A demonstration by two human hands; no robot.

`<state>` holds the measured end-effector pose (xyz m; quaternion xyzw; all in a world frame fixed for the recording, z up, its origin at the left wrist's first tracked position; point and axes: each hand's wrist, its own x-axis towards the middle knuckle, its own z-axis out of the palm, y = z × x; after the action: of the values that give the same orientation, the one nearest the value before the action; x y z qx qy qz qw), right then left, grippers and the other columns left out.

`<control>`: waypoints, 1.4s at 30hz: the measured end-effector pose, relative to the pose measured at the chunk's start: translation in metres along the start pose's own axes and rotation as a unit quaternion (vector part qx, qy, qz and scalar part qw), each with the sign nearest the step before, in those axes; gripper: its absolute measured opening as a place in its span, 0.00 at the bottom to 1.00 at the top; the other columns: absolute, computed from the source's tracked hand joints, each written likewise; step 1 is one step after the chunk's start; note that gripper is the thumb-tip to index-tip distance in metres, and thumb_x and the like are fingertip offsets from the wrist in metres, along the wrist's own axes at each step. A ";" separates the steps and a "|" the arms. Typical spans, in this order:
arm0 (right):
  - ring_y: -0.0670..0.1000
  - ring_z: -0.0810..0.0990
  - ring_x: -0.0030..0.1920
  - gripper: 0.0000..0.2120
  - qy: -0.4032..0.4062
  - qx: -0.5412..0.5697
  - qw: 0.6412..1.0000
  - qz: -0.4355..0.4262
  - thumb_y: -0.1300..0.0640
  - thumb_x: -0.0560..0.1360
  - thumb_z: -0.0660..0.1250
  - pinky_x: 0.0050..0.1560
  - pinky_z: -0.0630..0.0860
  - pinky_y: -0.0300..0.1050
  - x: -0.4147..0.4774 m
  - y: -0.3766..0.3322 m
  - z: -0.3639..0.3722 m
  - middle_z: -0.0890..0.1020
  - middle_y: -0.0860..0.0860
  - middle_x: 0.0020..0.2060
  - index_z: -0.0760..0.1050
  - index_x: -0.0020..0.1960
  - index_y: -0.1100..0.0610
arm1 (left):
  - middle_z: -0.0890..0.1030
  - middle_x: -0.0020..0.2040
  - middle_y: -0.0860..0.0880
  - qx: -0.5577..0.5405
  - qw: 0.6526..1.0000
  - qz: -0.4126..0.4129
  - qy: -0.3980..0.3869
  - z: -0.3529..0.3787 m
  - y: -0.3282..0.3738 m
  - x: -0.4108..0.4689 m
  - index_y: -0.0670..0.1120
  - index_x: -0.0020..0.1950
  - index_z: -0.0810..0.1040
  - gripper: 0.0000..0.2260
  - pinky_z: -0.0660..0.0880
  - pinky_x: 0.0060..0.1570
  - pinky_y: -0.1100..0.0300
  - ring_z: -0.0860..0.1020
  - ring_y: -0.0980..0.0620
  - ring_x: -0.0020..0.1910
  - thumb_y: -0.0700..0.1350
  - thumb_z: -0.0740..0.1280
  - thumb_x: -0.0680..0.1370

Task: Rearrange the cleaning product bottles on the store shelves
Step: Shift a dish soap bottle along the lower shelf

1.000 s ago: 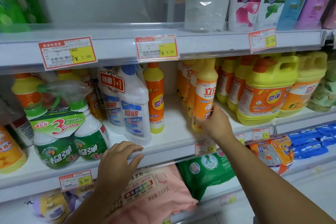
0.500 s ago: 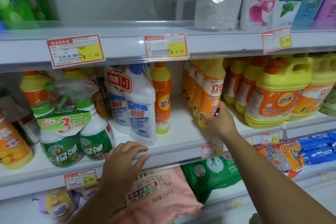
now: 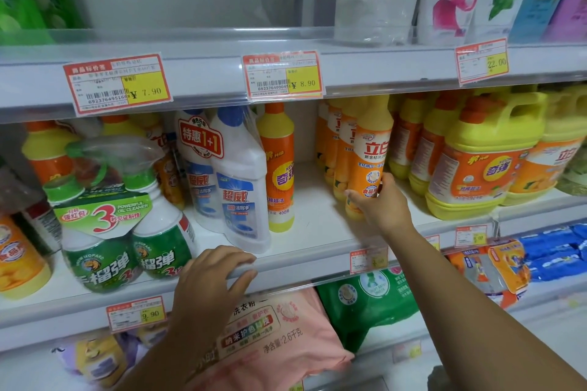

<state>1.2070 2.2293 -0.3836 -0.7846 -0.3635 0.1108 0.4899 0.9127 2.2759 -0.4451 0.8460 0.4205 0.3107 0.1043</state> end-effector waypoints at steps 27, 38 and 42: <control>0.48 0.71 0.65 0.35 -0.169 0.139 0.966 -0.135 0.50 0.73 0.71 0.63 0.71 0.46 -0.049 -0.057 0.068 0.70 0.49 0.69 0.57 0.75 0.52 | 0.77 0.49 0.63 -0.031 0.999 -0.009 -0.008 -0.008 0.001 -0.004 0.57 0.51 0.79 0.14 0.69 0.55 0.54 0.72 0.59 0.51 0.58 0.60 0.71; 0.44 0.74 0.53 0.32 -0.083 0.123 0.979 -0.141 0.53 0.69 0.75 0.51 0.72 0.35 -0.052 -0.052 0.063 0.76 0.47 0.58 0.65 0.68 0.53 | 0.77 0.49 0.63 -0.020 1.000 -0.012 -0.014 -0.008 0.004 -0.002 0.58 0.51 0.79 0.14 0.69 0.55 0.53 0.73 0.59 0.51 0.60 0.61 0.71; 0.48 0.79 0.54 0.31 -0.049 0.176 0.970 -0.157 0.56 0.66 0.77 0.54 0.77 0.40 -0.055 -0.043 0.027 0.79 0.49 0.56 0.67 0.65 0.54 | 0.78 0.49 0.60 -0.027 1.000 -0.012 0.003 -0.004 0.020 0.000 0.57 0.52 0.80 0.13 0.70 0.55 0.56 0.73 0.57 0.51 0.57 0.64 0.71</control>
<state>1.1338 2.2214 -0.3704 -0.6125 -0.4805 0.1329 0.6134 0.9228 2.2628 -0.4333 0.8368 0.4222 0.3236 0.1297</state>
